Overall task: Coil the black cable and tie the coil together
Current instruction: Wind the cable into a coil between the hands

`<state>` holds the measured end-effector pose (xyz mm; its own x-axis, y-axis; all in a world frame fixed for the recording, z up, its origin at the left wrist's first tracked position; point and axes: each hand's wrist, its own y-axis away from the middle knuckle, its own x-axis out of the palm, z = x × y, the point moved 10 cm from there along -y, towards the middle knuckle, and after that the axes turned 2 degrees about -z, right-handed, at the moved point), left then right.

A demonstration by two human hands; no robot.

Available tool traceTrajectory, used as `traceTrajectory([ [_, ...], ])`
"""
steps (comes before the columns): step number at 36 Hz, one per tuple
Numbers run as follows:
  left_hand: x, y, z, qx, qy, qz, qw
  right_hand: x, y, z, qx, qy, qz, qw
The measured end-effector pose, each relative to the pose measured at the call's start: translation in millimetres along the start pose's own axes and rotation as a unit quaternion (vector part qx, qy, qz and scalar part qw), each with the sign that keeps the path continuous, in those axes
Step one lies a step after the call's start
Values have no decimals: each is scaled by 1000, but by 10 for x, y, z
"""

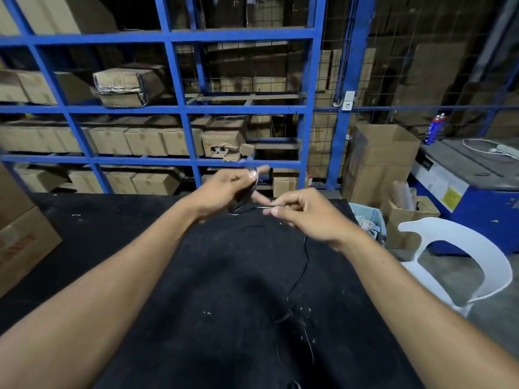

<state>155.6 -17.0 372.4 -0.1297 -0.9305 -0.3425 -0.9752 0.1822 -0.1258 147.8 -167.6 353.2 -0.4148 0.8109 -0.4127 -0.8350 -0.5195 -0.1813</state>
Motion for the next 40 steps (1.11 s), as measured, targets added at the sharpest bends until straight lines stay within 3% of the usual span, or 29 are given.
traceTrajectory([
  [6, 386, 156, 187, -70, -68, 131, 987, -307, -241, 319, -68, 151, 11, 986],
  [10, 637, 310, 149, -126, 154, 208, 958, -479, -316, 477, -106, 85, 18, 991],
  [15, 691, 381, -119, -79, 344, 261, 898, -553, -334, 270, -65, -134, -3, 989],
  [20, 653, 306, -385, -9, 408, 237, 882, -309, -390, -123, -1, -280, -43, 959],
  [26, 426, 50, -369, 14, 474, 137, 869, 183, -259, -528, 95, -294, -74, 948],
  [31, 38, -31, -336, 33, 504, 23, 863, 422, -56, -561, 112, -244, 2, 963],
  [35, -122, -77, -239, 37, 416, -40, 908, 404, 1, -357, 80, -157, 14, 984],
  [38, -150, -44, -236, 52, 223, -81, 970, 342, -19, -116, 53, -43, 41, 997],
  [40, -119, -7, -292, 71, 60, -80, 992, 256, -40, 46, 31, 16, 59, 998],
])
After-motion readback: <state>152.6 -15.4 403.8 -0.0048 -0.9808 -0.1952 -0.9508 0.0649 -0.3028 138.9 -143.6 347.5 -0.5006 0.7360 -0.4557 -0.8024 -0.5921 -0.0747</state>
